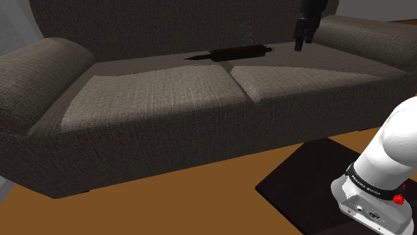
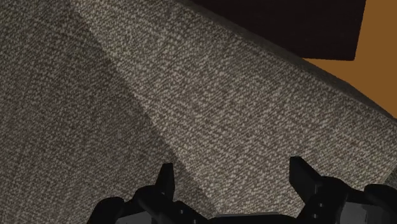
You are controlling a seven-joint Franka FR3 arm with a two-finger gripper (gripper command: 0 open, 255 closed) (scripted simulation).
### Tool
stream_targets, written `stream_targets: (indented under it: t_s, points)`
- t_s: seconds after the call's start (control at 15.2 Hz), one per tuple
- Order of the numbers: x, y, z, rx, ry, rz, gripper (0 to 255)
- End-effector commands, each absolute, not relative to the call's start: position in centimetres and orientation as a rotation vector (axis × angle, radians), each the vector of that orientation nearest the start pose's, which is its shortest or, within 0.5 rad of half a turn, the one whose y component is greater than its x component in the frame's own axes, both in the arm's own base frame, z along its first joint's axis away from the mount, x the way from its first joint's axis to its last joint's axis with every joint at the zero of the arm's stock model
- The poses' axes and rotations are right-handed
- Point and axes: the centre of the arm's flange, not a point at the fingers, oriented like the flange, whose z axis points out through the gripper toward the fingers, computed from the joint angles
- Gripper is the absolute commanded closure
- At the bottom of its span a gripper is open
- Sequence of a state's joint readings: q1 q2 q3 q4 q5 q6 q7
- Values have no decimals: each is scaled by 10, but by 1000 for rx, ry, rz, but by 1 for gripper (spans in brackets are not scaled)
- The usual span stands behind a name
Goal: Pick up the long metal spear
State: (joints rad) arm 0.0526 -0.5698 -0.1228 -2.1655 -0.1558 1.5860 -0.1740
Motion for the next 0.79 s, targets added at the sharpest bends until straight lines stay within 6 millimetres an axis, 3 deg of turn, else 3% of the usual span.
stream_targets:
  t_s: [0.0, 0.4, 0.73]
  points:
    - [397, -58, 604, -3207, -345, 28, 0]
    - [472, -70, 593, -3126, -731, 7, 0]
    - [535, -65, 584, -3022, -1040, -11, 0]
